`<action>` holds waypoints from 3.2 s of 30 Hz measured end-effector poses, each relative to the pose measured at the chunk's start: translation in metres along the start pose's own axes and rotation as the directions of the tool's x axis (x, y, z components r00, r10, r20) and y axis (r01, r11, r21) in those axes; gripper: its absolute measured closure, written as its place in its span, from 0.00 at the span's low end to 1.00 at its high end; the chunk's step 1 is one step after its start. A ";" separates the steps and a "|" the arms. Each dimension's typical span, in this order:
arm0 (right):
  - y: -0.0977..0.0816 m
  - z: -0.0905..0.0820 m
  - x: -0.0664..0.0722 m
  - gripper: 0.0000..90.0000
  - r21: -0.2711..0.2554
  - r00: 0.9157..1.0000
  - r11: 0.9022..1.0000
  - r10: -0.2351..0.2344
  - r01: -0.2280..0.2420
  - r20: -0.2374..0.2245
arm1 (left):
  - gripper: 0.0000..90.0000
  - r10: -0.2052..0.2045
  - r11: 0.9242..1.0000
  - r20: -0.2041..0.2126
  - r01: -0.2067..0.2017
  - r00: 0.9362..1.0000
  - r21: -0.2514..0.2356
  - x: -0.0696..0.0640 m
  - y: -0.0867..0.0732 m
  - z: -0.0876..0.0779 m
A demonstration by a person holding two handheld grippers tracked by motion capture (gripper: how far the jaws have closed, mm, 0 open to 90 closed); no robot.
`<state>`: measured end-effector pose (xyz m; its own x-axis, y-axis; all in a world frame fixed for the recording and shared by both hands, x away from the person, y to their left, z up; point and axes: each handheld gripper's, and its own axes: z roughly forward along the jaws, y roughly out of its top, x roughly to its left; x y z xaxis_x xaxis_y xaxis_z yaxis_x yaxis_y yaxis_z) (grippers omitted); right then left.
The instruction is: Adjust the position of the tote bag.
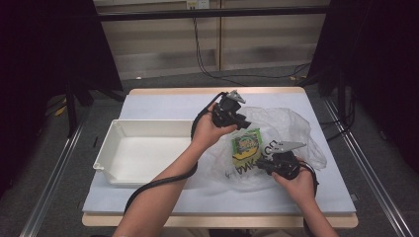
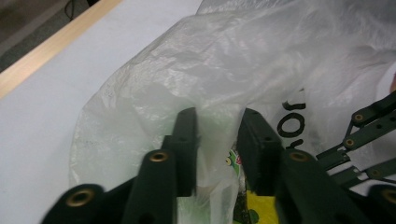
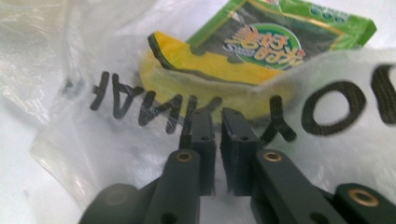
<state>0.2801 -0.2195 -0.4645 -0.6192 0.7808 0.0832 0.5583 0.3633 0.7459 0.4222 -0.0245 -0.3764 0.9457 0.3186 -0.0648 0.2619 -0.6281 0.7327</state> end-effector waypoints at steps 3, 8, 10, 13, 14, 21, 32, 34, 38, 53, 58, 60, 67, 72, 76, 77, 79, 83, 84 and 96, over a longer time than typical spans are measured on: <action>0.005 -0.002 0.005 0.84 -0.013 1.000 1.000 -0.009 0.009 -0.001 | 0.85 -0.008 1.000 0.006 0.008 1.000 0.020 -0.001 -0.002 0.006; 0.018 -0.007 0.016 0.78 -0.047 0.999 0.998 -0.031 0.030 -0.013 | 0.85 -0.032 0.999 0.000 0.032 0.999 0.040 -0.001 -0.007 0.011; 0.026 -0.011 0.020 0.78 -0.056 0.998 0.997 -0.055 0.055 0.011 | 0.83 -0.026 0.999 -0.003 0.026 1.000 0.041 -0.002 -0.008 0.010; 0.035 -0.015 0.020 0.81 -0.062 0.998 0.996 -0.058 0.060 0.031 | 0.78 -0.034 0.999 0.000 0.034 0.999 0.043 -0.004 -0.009 0.007; 0.041 -0.018 0.015 0.84 -0.073 0.998 0.996 -0.051 0.054 0.044 | 0.75 -0.025 0.998 -0.006 0.026 1.000 0.051 -0.007 -0.009 0.004; 0.047 -0.020 -0.007 0.90 -0.086 0.997 0.996 0.012 -0.005 0.077 | 0.56 -0.019 0.999 -0.036 0.021 0.999 0.050 -0.016 -0.013 -0.011; 0.030 -0.012 -0.034 0.97 -0.065 0.990 0.994 0.095 -0.088 0.105 | 0.48 0.001 0.999 0.008 -0.002 1.000 0.034 -0.041 -0.034 -0.017; 0.028 -0.011 -0.037 0.97 -0.064 0.988 0.993 0.105 -0.098 0.112 | 0.47 0.006 0.999 0.008 -0.006 1.000 0.045 -0.041 -0.036 -0.016; 0.023 -0.003 -0.050 0.94 -0.055 0.986 0.993 0.115 -0.109 0.122 | 0.47 -0.005 0.998 0.008 0.004 1.000 0.060 -0.040 -0.044 -0.007; 0.033 -0.002 -0.036 0.82 -0.067 0.993 0.994 0.086 -0.081 0.078 | 0.60 -0.057 0.996 -0.094 0.064 0.994 0.068 -0.013 -0.045 -0.006; 0.037 -0.007 -0.022 0.81 -0.074 0.997 0.996 0.060 -0.056 0.049 | 0.75 -0.088 0.995 -0.074 0.091 0.993 0.041 -0.014 -0.044 -0.006; 0.039 -0.008 -0.017 0.81 -0.074 0.998 0.996 0.047 -0.044 0.045 | 0.79 -0.062 0.996 -0.067 0.066 0.996 0.060 -0.014 -0.041 -0.008; 0.051 -0.014 -0.003 0.81 -0.075 0.999 0.997 -0.017 0.020 0.042 | 0.86 -0.065 0.996 -0.047 0.068 0.997 0.051 -0.017 -0.035 -0.013; 0.059 -0.023 -0.001 0.83 -0.088 0.999 0.996 -0.020 0.024 0.047 | 0.88 -0.071 0.996 -0.045 0.074 0.996 0.055 -0.016 -0.036 -0.014; 0.062 -0.027 -0.001 0.84 -0.098 0.999 0.995 -0.013 0.017 0.047 | 0.89 -0.078 0.995 -0.039 0.080 0.996 0.055 -0.015 -0.036 -0.014; 0.063 -0.030 -0.002 0.84 -0.110 0.999 0.994 -0.003 0.009 0.049 | 0.89 -0.060 0.996 -0.040 0.063 0.997 0.066 -0.015 -0.036 -0.015; 0.064 -0.031 -0.003 0.84 -0.116 0.998 0.993 -0.002 0.008 0.056 | 0.89 -0.053 0.996 -0.038 0.055 0.998 0.073 -0.016 -0.035 -0.014; 0.066 -0.035 -0.005 0.85 -0.140 0.997 0.990 0.010 0.001 0.075 | 0.89 -0.047 0.995 -0.039 0.050 0.998 0.083 -0.017 -0.032 -0.011; 0.067 -0.035 -0.006 0.85 -0.144 0.997 0.990 0.012 0.000 0.076 | 0.89 -0.055 0.995 -0.047 0.058 0.997 0.083 -0.018 -0.031 -0.010; 0.064 -0.031 -0.036 0.77 -0.176 0.978 0.976 0.154 -0.129 0.138 | 0.89 -0.052 0.991 -0.043 0.057 0.998 0.122 -0.014 -0.029 -0.005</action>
<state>0.3208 -0.2399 -0.3989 -0.4440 0.8898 0.1051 0.5273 0.1647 0.8335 0.4004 -0.0068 -0.3934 0.9216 0.3813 -0.0732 0.3367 -0.6913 0.6394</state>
